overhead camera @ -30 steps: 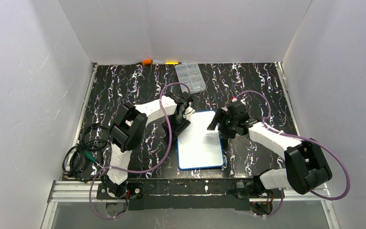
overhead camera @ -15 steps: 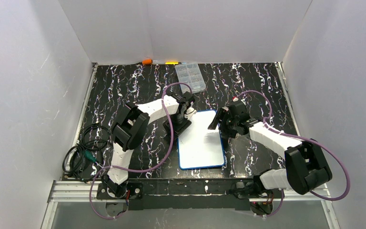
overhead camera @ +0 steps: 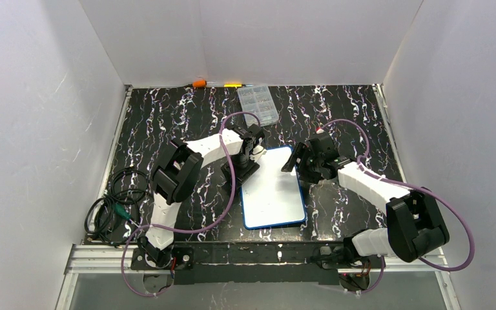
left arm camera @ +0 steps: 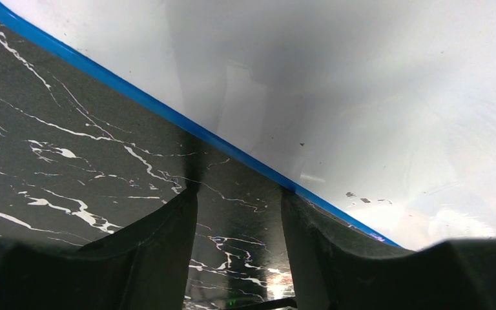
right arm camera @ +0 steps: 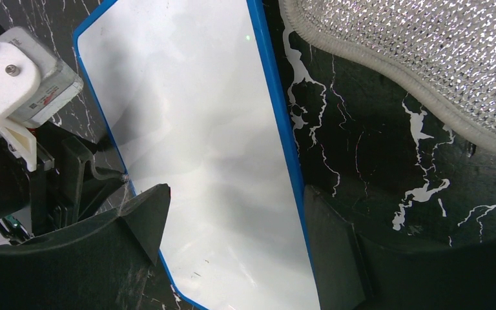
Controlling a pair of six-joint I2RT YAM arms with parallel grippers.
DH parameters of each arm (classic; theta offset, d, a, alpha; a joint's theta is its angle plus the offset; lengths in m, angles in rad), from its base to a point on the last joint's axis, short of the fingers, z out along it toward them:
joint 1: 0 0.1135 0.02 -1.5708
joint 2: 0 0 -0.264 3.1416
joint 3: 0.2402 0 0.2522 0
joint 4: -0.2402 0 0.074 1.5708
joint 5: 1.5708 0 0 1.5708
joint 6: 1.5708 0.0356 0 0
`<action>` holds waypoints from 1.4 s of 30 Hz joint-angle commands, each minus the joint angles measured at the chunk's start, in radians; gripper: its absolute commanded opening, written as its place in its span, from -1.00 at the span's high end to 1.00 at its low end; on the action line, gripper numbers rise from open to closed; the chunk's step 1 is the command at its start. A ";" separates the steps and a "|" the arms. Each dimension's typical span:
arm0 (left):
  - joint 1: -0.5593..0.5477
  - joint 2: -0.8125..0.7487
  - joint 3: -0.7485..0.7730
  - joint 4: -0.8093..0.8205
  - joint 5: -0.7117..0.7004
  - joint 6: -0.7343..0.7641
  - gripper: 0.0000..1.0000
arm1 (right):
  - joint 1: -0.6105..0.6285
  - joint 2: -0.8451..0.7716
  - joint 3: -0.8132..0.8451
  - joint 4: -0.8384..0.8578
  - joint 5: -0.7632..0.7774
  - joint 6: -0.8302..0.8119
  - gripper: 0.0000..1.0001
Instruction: Erase the whiteboard
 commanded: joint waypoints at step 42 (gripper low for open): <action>-0.065 0.186 0.118 0.271 0.090 0.012 0.01 | -0.310 -0.013 -0.058 -0.080 -0.187 -0.297 -0.85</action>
